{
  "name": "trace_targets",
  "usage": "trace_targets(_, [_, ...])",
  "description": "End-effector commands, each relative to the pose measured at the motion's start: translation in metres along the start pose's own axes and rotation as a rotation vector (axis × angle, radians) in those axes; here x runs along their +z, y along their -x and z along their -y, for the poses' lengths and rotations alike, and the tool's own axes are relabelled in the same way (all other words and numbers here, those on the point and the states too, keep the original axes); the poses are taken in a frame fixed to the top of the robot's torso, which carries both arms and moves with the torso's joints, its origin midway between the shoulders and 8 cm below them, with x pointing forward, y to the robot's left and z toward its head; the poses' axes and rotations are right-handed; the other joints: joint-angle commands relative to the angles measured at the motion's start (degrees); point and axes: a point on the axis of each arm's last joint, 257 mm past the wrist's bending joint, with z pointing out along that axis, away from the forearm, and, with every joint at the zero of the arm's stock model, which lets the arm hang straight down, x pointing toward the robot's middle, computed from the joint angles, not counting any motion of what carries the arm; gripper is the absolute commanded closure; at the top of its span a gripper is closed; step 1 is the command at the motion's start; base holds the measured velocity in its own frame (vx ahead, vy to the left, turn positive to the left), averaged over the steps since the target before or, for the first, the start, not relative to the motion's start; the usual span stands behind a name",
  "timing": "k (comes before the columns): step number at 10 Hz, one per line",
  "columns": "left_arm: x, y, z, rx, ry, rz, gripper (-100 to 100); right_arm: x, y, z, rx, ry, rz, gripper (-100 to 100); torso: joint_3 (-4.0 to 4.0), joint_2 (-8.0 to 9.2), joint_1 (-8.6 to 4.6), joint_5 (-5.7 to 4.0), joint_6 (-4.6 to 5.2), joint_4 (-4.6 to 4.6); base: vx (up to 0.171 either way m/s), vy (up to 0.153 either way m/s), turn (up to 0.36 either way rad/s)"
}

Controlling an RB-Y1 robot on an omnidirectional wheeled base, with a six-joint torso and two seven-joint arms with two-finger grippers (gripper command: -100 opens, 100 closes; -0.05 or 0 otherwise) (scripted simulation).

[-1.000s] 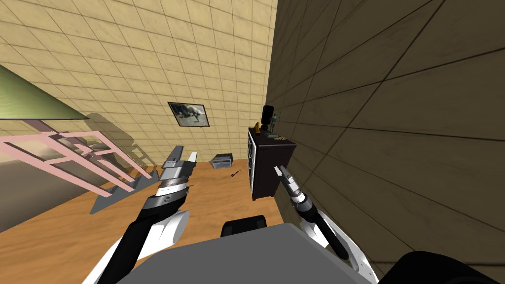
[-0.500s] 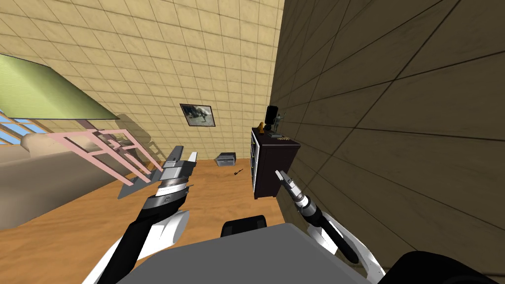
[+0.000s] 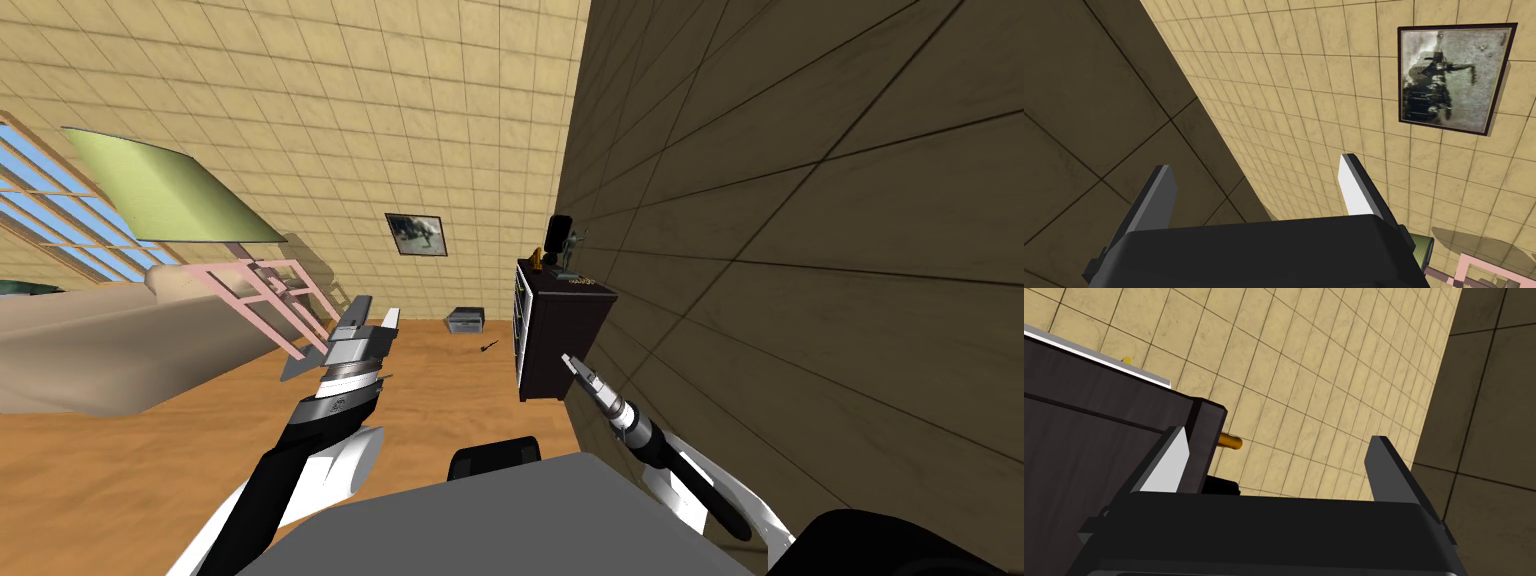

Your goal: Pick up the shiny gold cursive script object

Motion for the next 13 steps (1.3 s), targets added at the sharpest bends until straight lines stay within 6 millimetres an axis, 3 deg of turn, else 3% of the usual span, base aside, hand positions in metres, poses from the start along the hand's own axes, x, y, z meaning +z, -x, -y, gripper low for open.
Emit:
trace_targets(1, [0.0, 0.0, 0.0, 0.0, 0.0, 0.0, 0, -0.014, -0.003, 0.01, -0.019, -0.023, -0.042, -100, 0.0, 0.0, 0.0, 0.0, 0.0, 0.0, -0.054, 0.015, 0.207])
trace_targets(6, [0.0, 0.0, 0.0, 0.0, 0.0, 0.0, 0, -0.032, -0.004, 0.021, -0.065, -0.053, -0.158, -100, 0.02, 0.04, -0.01, 0.0, 0.0, 0.01, -0.045, 0.006, 0.077])
trace_targets(7, [0.0, 0.0, 0.0, 0.0, 0.0, 0.0, 0, -0.045, -0.005, 0.028, -0.085, -0.065, -0.193, -100, -0.02, -0.03, -0.02, -0.01, 0.01, -0.01, -0.053, 0.017, 0.21])
trace_targets(9, [0.0, 0.0, 0.0, 0.0, 0.0, 0.0, 0, -0.049, -0.002, 0.031, -0.101, -0.078, -0.235, -100, 0.01, 0.03, 0.0, 0.0, 0.01, 0.01, -0.044, 0.005, 0.04])
trace_targets(10, [0.0, 0.0, 0.0, 0.0, 0.0, 0.0, 0, -0.062, -0.001, 0.037, -0.124, -0.089, -0.273, -100, -0.01, -0.03, -0.02, -0.01, 0.02, 0.0, -0.057, 0.0, 0.19])
trace_targets(12, [0.0, 0.0, 0.0, 0.0, 0.0, 0.0, 0, -0.066, 0.002, 0.04, -0.142, -0.101, -0.315, -100, 0.03, 0.05, -0.04, -0.01, 0.01, 0.01, -0.047, 0.004, 0.055])
trace_targets(13, [0.0, 0.0, 0.0, 0.0, 0.0, 0.0, 0, -0.081, 0.006, 0.047, -0.168, -0.116, -0.351, -100, -0.01, -0.03, -0.02, -0.01, 0.02, 0.0, -0.041, 0.019, 0.176])
